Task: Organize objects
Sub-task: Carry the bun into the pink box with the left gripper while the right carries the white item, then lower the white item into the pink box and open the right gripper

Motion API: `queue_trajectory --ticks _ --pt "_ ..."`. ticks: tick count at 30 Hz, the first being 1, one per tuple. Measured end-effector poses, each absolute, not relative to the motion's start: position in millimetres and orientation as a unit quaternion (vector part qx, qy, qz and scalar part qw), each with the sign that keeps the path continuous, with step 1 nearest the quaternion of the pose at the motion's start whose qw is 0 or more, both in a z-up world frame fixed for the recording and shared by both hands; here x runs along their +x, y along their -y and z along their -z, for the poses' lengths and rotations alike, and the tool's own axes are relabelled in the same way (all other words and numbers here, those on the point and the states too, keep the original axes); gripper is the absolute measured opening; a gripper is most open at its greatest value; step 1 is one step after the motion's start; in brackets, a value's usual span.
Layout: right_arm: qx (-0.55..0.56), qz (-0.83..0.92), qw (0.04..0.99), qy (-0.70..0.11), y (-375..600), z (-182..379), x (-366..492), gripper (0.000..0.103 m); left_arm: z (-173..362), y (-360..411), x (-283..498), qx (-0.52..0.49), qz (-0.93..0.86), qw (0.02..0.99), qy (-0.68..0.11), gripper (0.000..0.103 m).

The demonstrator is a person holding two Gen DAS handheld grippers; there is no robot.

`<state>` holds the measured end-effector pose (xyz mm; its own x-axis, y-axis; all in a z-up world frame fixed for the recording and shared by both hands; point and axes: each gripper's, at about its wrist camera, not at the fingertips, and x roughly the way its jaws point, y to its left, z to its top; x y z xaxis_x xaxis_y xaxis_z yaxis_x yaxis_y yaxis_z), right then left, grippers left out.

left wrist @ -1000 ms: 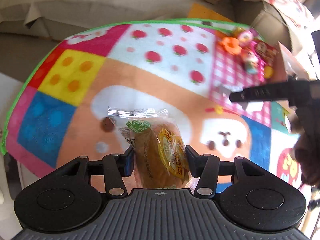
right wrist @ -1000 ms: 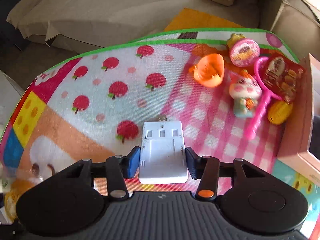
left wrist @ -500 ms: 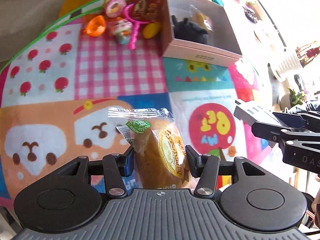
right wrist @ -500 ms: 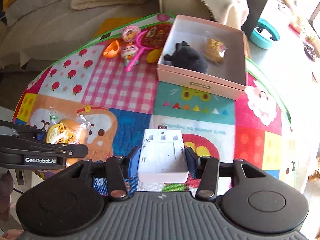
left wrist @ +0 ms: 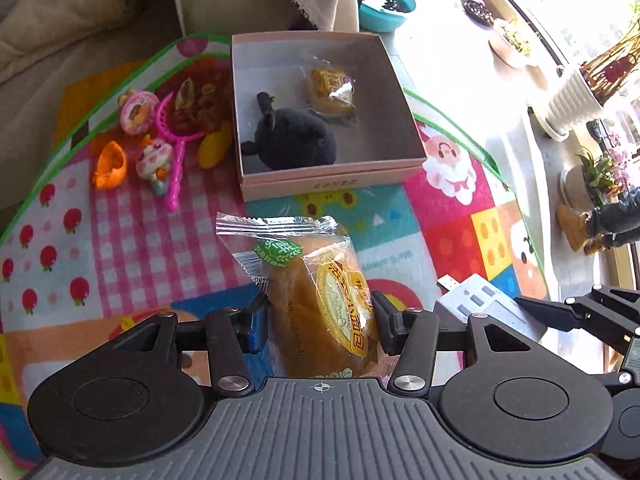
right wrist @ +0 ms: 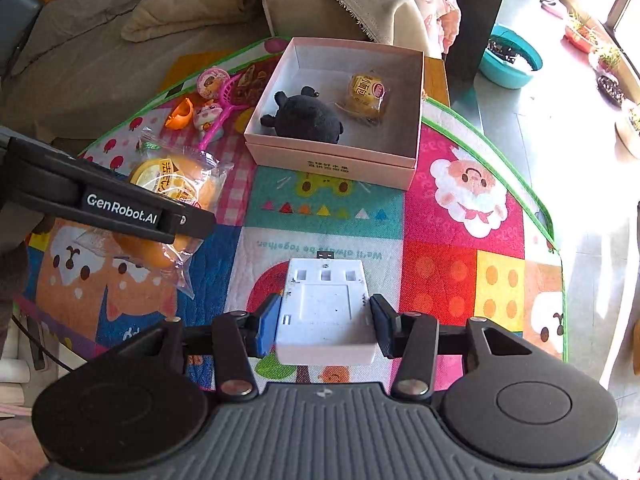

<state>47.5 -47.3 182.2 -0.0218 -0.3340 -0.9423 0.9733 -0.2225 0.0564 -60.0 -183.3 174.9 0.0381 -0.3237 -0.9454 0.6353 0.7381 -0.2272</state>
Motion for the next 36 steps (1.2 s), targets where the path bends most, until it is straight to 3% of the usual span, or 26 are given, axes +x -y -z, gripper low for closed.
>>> queue_trajectory --ticks 9,16,20,30,36 --pt "0.460 0.627 0.537 -0.325 65.0 -194.5 20.6 0.047 -218.5 247.7 8.2 0.079 0.339 0.773 -0.530 0.057" --pt "0.452 0.619 0.549 -0.332 80.0 -195.6 12.5 0.047 -218.1 284.3 42.7 0.060 0.349 0.783 -0.511 0.058" --pt "0.448 0.614 0.555 -0.338 91.9 -193.2 3.6 0.047 -213.9 262.7 45.7 0.036 0.332 0.794 -0.508 0.058" --pt "0.417 0.630 0.566 -0.330 171.6 -198.1 -28.9 0.047 -147.5 145.1 16.3 0.017 0.222 0.763 -0.606 0.058" --pt "0.382 0.641 0.585 -0.319 246.4 -206.2 -31.1 0.047 -136.0 108.1 -0.3 -0.004 0.192 0.753 -0.630 0.058"
